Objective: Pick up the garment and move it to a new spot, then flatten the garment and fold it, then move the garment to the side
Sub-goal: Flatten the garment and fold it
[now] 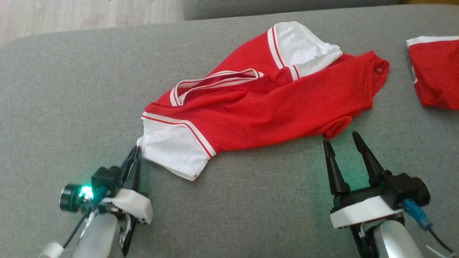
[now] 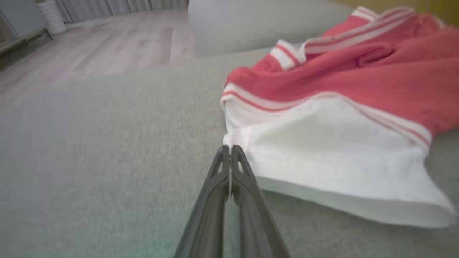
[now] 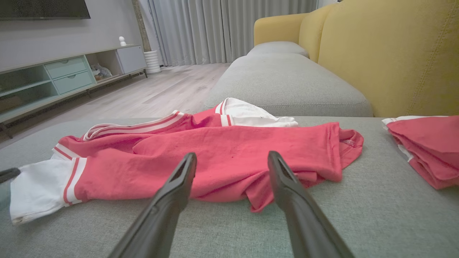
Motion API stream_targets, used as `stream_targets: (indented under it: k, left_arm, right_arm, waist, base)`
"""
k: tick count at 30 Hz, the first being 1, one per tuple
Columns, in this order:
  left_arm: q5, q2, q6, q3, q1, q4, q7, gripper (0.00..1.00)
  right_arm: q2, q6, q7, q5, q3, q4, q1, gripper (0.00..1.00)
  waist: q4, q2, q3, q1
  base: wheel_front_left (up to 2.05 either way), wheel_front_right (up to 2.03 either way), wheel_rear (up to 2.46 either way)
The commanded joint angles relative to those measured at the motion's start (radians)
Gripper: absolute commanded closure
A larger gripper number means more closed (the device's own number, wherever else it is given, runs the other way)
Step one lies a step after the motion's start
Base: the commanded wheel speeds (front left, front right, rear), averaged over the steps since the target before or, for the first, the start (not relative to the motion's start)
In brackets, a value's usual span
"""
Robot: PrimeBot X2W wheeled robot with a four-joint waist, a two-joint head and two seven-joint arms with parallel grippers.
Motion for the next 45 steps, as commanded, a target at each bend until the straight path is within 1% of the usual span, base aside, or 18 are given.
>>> stream_targets:
  k: [1,7,11,15,20,24,26,28,29,30,31,32,33,35,38,45]
  left_arm:
    - [-0.010,0.018,0.000,0.041,-0.001,-0.068,-0.005,1.00]
    - [-0.037,0.003,0.010,0.102,0.102,-0.294,-0.005,1.00]
    - [-0.069,-0.020,-0.001,0.110,0.209,-0.375,-0.005,1.00]
    - [-0.086,-0.036,-0.011,0.080,0.305,-0.407,-0.005,1.00]
    - [-0.094,-0.050,-0.011,0.056,0.355,-0.429,-0.005,1.00]
    - [-0.097,-0.056,-0.014,0.040,0.363,-0.448,-0.005,1.00]
    - [-0.085,-0.052,-0.009,0.030,0.355,-0.433,0.001,1.00]
    - [-0.066,-0.044,-0.005,0.013,0.338,-0.402,0.029,1.00]
    - [-0.052,-0.040,0.005,0.008,0.327,-0.391,0.034,1.00]
    - [-0.039,-0.037,0.018,0.005,0.318,-0.377,0.040,0.87]
    - [-0.030,-0.035,0.030,0.004,0.310,-0.363,0.047,0.55]
    - [-0.025,-0.036,0.045,0.006,0.304,-0.352,0.049,0.06]
    - [-0.022,-0.037,0.058,0.008,0.301,-0.345,0.050,0.00]
    - [-0.015,-0.038,0.081,0.012,0.298,-0.340,0.046,0.00]
    - [-0.016,-0.041,0.101,0.017,0.298,-0.349,0.033,0.00]
    - [-0.016,-0.040,0.113,0.014,0.277,-0.331,0.022,0.00]
  right_arm:
    - [-0.005,-0.001,-0.004,-0.011,0.019,-0.026,-0.005,0.00]
    - [-0.005,-0.001,-0.004,-0.012,0.007,-0.026,0.011,0.00]
    - [-0.005,-0.001,-0.004,-0.007,0.011,-0.025,0.020,0.00]
    - [-0.005,-0.001,-0.004,-0.003,0.013,-0.023,0.025,0.00]
    - [-0.005,-0.001,-0.004,-0.002,0.017,-0.020,0.025,0.00]
    - [-0.005,-0.001,-0.004,-0.004,0.016,-0.017,0.023,0.00]
    - [-0.005,-0.001,-0.004,-0.006,0.018,-0.016,0.022,0.00]
    - [-0.005,-0.001,-0.004,-0.008,0.019,-0.016,0.019,0.00]
    - [-0.005,-0.001,-0.004,-0.009,0.020,-0.015,0.018,0.00]
    - [-0.005,-0.001,-0.004,-0.010,0.021,-0.015,0.017,0.00]
    - [-0.005,-0.001,-0.004,-0.010,0.022,-0.015,0.015,0.00]
    - [-0.005,-0.001,-0.004,-0.011,0.024,-0.015,0.013,0.00]
    - [-0.005,-0.001,-0.004,-0.011,0.024,-0.014,0.012,0.00]
    - [-0.005,-0.001,-0.004,-0.010,0.024,-0.013,0.011,0.00]
    - [-0.005,-0.001,-0.004,-0.009,0.020,-0.011,0.009,0.00]
    - [-0.005,-0.001,-0.004,-0.006,0.021,-0.009,0.003,0.00]
  waist:
    - [0.005,0.0000,-0.005,0.0000]
    - [0.023,0.0000,-0.015,0.0000]
    - [0.035,0.0000,-0.022,0.0000]
    - [0.049,0.0000,-0.025,0.0000]
    - [0.061,0.0000,-0.025,0.0000]
    - [0.074,0.0000,-0.022,0.0000]
    - [0.080,0.0000,-0.020,0.0000]
    - [0.085,0.0000,-0.017,0.0000]
    - [0.087,0.0000,-0.016,0.0000]
    - [0.087,0.0000,-0.014,0.0000]
    - [0.087,0.0000,-0.012,0.0000]
    - [0.087,0.0000,-0.011,0.0000]
    - [0.087,0.0000,-0.010,0.0000]
    - [0.086,0.0000,-0.009,0.0000]
    - [0.086,0.0000,-0.006,0.0000]
    - [0.086,0.0000,-0.004,0.0000]
  base:
    - [0.00,0.00,0.00]
    - [0.00,0.00,0.00]
    - [0.00,0.00,0.00]
    - [0.00,0.00,0.00]
    - [0.00,0.00,0.00]
    - [0.00,0.00,0.00]
    - [0.00,0.00,0.00]
    - [0.00,0.00,0.00]
    - [0.00,0.00,0.00]
    - [0.00,0.00,0.00]
    - [0.00,0.00,0.00]
    - [0.00,0.00,0.00]
    - [0.00,0.00,0.00]
    - [0.00,0.00,0.00]
    - [0.00,0.00,0.00]
    - [0.00,0.00,0.00]
